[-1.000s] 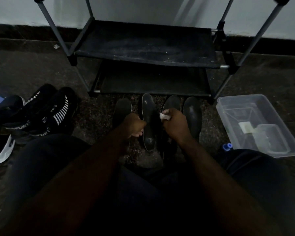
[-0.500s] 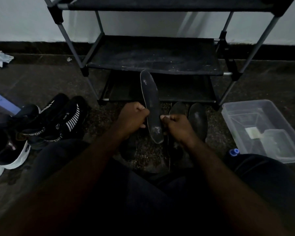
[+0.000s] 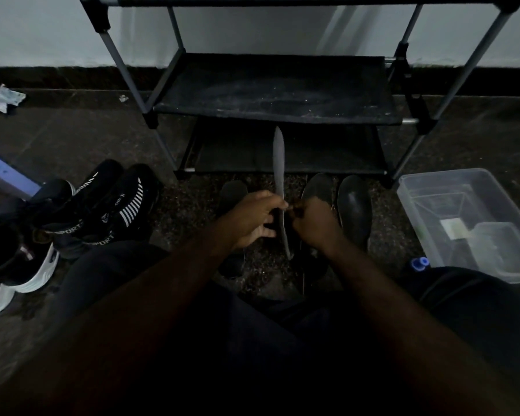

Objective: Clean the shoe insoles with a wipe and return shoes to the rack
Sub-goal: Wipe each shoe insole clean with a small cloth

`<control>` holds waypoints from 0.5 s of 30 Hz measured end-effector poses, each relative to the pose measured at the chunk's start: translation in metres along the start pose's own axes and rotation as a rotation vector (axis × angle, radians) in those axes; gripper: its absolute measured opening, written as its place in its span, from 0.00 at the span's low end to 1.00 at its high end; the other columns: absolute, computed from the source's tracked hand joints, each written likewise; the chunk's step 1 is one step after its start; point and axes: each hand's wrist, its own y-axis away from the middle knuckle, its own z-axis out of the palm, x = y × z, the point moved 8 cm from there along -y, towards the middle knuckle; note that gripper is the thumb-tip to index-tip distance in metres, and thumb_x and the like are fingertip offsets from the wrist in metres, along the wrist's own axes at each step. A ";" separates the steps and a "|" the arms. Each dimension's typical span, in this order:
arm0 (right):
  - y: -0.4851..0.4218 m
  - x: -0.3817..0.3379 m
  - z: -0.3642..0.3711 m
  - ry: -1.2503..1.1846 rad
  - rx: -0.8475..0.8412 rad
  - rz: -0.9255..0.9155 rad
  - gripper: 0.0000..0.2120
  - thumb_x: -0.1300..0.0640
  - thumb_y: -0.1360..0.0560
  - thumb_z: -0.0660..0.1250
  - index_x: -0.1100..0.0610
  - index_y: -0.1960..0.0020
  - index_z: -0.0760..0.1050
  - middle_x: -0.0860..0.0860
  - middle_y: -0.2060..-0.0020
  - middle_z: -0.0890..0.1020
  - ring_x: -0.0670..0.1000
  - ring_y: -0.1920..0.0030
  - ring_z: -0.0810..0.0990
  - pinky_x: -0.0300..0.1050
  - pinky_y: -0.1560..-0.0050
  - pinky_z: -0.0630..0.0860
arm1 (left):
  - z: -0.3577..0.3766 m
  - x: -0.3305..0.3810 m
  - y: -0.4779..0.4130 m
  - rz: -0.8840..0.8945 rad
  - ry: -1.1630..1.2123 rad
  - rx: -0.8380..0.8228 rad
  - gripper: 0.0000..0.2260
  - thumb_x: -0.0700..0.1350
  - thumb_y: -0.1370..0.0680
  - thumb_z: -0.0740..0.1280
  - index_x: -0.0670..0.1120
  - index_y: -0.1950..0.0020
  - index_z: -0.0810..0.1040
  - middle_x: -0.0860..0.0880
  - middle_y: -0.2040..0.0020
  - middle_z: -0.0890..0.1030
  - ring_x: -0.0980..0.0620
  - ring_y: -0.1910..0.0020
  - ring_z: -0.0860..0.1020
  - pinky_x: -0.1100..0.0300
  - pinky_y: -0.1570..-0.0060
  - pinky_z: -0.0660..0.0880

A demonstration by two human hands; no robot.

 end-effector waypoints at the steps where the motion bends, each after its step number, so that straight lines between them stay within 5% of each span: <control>1: 0.000 -0.001 0.001 0.028 -0.009 -0.013 0.12 0.57 0.22 0.66 0.63 0.58 0.82 0.61 0.60 0.84 0.58 0.58 0.82 0.40 0.62 0.67 | -0.001 -0.004 -0.001 -0.021 -0.015 0.007 0.07 0.38 0.22 0.64 0.46 0.60 0.73 0.48 0.59 0.77 0.47 0.54 0.76 0.40 0.44 0.73; 5: -0.001 0.005 -0.006 -0.018 0.025 0.025 0.12 0.50 0.24 0.71 0.58 0.57 0.85 0.55 0.63 0.85 0.52 0.62 0.83 0.43 0.62 0.75 | -0.013 -0.009 -0.010 -0.033 -0.049 0.134 0.03 0.43 0.21 0.66 0.44 0.53 0.75 0.45 0.55 0.77 0.48 0.57 0.77 0.50 0.59 0.79; 10: -0.006 0.016 -0.022 -0.042 0.129 0.090 0.13 0.50 0.23 0.69 0.58 0.61 0.82 0.54 0.68 0.82 0.51 0.64 0.81 0.42 0.64 0.72 | -0.037 -0.025 -0.015 -0.092 -0.422 0.344 0.12 0.49 0.27 0.71 0.43 0.52 0.74 0.42 0.57 0.79 0.43 0.57 0.80 0.46 0.57 0.82; 15: -0.004 0.015 -0.022 -0.035 0.130 0.081 0.11 0.50 0.24 0.69 0.56 0.57 0.84 0.54 0.64 0.85 0.51 0.61 0.83 0.41 0.62 0.74 | -0.039 -0.004 -0.011 0.145 -0.685 0.462 0.11 0.51 0.28 0.71 0.44 0.56 0.76 0.41 0.56 0.82 0.42 0.56 0.82 0.49 0.55 0.81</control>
